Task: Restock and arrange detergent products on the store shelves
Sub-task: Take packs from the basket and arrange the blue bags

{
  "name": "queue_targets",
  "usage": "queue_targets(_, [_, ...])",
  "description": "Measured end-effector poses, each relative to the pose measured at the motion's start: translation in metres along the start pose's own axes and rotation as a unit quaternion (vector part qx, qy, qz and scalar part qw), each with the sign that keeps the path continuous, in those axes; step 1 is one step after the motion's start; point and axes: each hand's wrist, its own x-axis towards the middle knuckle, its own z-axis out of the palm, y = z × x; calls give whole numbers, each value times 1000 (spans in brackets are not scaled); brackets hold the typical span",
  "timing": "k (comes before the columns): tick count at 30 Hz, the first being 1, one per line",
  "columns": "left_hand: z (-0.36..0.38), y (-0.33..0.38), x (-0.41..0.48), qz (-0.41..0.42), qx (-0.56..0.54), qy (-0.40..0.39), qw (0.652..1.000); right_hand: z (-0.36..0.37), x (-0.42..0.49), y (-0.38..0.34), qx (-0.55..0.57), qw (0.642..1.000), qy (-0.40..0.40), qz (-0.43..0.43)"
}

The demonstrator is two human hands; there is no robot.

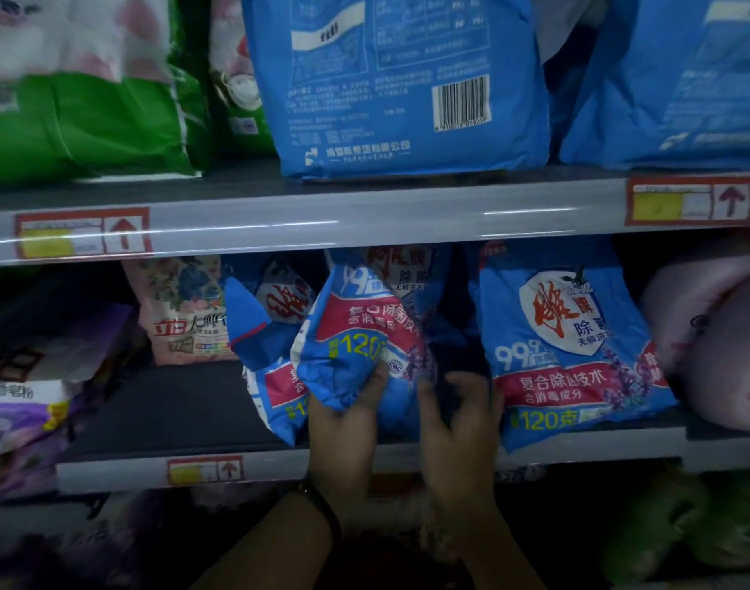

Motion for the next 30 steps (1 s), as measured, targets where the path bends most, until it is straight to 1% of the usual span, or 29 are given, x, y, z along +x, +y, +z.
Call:
queue_targets(1, [-2, 1, 0, -16, -17, -5, 1000, -4, 3, 10, -7, 998, -33, 45])
queue_targets(2, [-5, 4, 0, -38, -40, -27, 998, -10, 3, 12, 12, 995, -66, 77])
queue_targets(4, [-11, 10, 0, -86, -75, -55, 992, -20, 4, 10, 106, 976, -127, 138])
queue_targets(5, [-12, 16, -2, -104, -89, -82, 987, -22, 5, 8, 174, 953, -167, 184])
queue_targets(7, [-15, 26, -6, -134, -112, -122, 977, -23, 9, 5, 287, 888, -249, 258])
queue_targets(8, [-18, 29, -7, -143, -103, -124, 976, -21, 9, 2, 327, 863, -268, 278])
queue_targets(9, [-22, 30, -7, -146, -91, -136, 976, -21, 10, -1, 359, 844, -270, 294])
queue_targets(11, [-34, 34, -4, -147, -41, -157, 976, -23, 14, -2, 397, 824, -246, 321])
queue_targets(12, [-42, 39, -2, -152, -29, -165, 974, -26, 18, 1, 396, 825, -234, 329])
queue_targets(13, [-53, 44, 1, -155, -39, -173, 972, -29, 22, 5, 385, 832, -230, 327])
queue_targets(15, [-75, 59, 5, -161, -76, -197, 964, -36, 29, 13, 357, 857, -215, 302])
queue_targets(16, [-82, 65, 6, -169, -71, -196, 963, -40, 32, 15, 339, 873, -206, 284])
queue_targets(17, [-86, 69, 5, -180, -46, -192, 964, -44, 33, 15, 317, 889, -202, 263])
queue_targets(19, [-87, 65, 6, -178, 51, -192, 964, -52, 35, 11, 271, 915, -211, 214])
queue_targets(21, [-79, 58, 9, -116, 179, -180, 960, -55, 35, 7, 232, 931, -226, 167])
queue_targets(23, [-72, 50, 16, -68, 261, -176, 947, -55, 37, 6, 208, 941, -230, 136])
queue_targets(26, [-62, 37, 27, -12, 308, -132, 942, -51, 42, 9, 155, 958, -213, 109])
queue_targets(28, [-55, 26, 36, 23, 333, -100, 937, -45, 47, 12, 101, 971, -196, 88])
queue_targets(30, [-46, 18, 47, 46, 342, -90, 934, -39, 52, 13, 44, 984, -164, 61])
